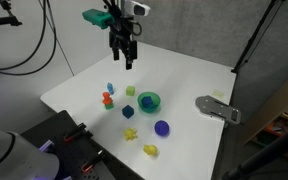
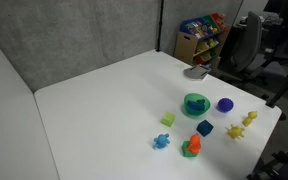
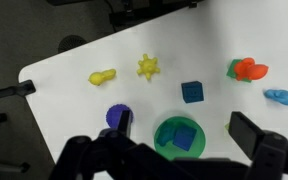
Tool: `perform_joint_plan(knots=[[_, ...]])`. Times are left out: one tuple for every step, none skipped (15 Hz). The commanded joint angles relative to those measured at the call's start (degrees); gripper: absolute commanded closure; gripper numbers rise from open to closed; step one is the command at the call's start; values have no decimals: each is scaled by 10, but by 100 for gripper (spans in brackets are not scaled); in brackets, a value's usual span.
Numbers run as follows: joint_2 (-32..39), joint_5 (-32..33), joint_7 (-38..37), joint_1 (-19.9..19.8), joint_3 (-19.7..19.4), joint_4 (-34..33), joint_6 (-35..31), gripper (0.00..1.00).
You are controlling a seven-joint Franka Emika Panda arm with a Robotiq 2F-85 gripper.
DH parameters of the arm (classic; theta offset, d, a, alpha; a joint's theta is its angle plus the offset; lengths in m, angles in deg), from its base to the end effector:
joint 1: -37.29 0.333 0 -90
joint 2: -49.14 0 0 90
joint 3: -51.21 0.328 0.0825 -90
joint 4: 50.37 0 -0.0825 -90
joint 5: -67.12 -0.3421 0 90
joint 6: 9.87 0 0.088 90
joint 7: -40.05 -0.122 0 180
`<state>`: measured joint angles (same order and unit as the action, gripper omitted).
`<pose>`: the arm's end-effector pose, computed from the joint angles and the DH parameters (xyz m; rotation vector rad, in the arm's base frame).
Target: Put the blue block inside the bowl
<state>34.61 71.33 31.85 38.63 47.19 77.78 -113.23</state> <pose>0.4083 -0.0279 0.4739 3.0585 -0.2493 -0.2717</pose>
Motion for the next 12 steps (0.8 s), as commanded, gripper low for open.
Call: perform_joint_plan(knots=[[-63,-19,48,-12,4,-10,33,0],[-75,-23,65,-10,2,-11,36,0],[-87,-29,81,-8,1,-11,34,0],[-97,-33,95,-7,0,-8,30,0],[-105,-37,106,-6,0,-7,27,0],[-110,-43,116,-4,0,-8,30,0],[-114,-46,119,-5,1,-8,30,0],[-116,-47,118,-6,3,-6,27,0],[-107,-40,103,-11,8,-7,23,0],[-109,-41,105,-10,8,-7,23,0],[-110,-41,106,-10,8,-7,23,0],[-110,-41,107,-10,8,-6,23,0]])
